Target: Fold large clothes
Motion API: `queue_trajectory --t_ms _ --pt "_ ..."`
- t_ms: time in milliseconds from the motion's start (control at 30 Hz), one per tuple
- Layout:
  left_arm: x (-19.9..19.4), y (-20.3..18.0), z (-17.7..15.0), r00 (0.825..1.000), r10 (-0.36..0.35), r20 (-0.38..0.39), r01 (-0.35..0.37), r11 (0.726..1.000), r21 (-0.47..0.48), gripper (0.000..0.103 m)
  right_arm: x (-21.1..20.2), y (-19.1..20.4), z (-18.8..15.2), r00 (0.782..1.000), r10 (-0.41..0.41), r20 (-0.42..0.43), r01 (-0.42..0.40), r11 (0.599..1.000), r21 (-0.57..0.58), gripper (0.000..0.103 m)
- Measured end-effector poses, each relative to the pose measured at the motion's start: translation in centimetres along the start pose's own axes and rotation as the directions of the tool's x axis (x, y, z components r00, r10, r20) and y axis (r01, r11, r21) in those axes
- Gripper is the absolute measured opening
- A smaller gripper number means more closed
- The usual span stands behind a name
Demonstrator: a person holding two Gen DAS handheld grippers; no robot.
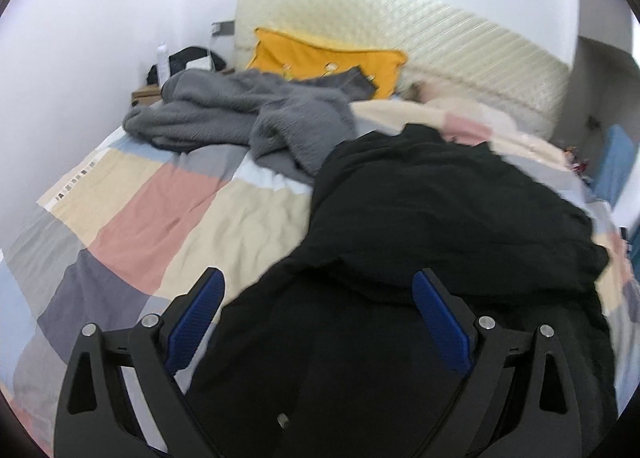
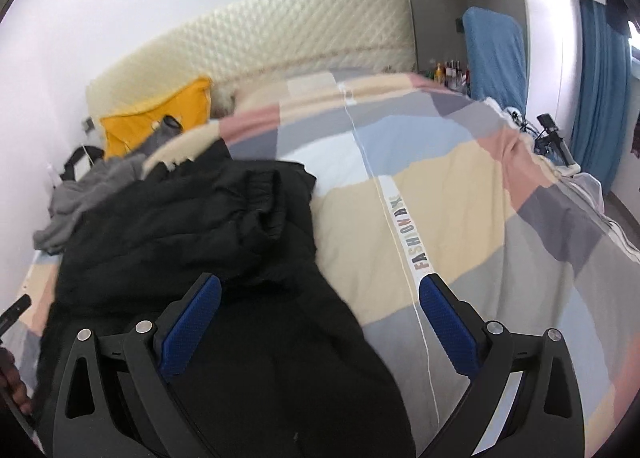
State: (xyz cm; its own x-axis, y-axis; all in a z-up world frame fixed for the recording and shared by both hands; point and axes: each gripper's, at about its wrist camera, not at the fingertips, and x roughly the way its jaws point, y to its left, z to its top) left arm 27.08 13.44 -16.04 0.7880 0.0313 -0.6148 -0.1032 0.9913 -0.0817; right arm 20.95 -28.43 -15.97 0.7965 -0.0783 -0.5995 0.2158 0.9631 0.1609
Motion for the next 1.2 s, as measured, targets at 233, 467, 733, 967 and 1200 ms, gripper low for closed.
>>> queue_trajectory --t_ms 233,467,733,967,1200 --pt "-5.8 0.5 0.4 0.998 -0.059 0.031 0.059 0.998 0.004 0.095 -5.8 -0.4 -1.4 0.995 0.02 0.094 -0.015 0.999 -0.049 0.099" --pt "-10.4 5.2 4.6 0.984 -0.163 -0.064 0.156 0.982 -0.102 0.095 -9.4 -0.5 -0.6 0.989 0.145 -0.017 -0.146 0.987 -0.073 0.099" --pt "-17.7 9.1 9.7 0.983 -0.16 -0.087 0.161 0.987 0.004 0.095 -19.8 -3.5 4.0 0.984 0.172 -0.052 -0.179 0.964 -0.195 0.1" --pt "-20.7 12.9 11.4 0.972 -0.195 -0.129 0.191 0.981 -0.045 0.096 -21.2 -6.0 3.6 0.973 0.168 -0.155 -0.194 0.966 -0.169 0.1" --pt "-13.8 14.1 6.2 0.924 -0.295 -0.243 0.257 0.95 -0.178 0.095 -14.6 -6.9 0.1 0.912 0.279 -0.302 -0.313 0.947 -0.07 0.099"
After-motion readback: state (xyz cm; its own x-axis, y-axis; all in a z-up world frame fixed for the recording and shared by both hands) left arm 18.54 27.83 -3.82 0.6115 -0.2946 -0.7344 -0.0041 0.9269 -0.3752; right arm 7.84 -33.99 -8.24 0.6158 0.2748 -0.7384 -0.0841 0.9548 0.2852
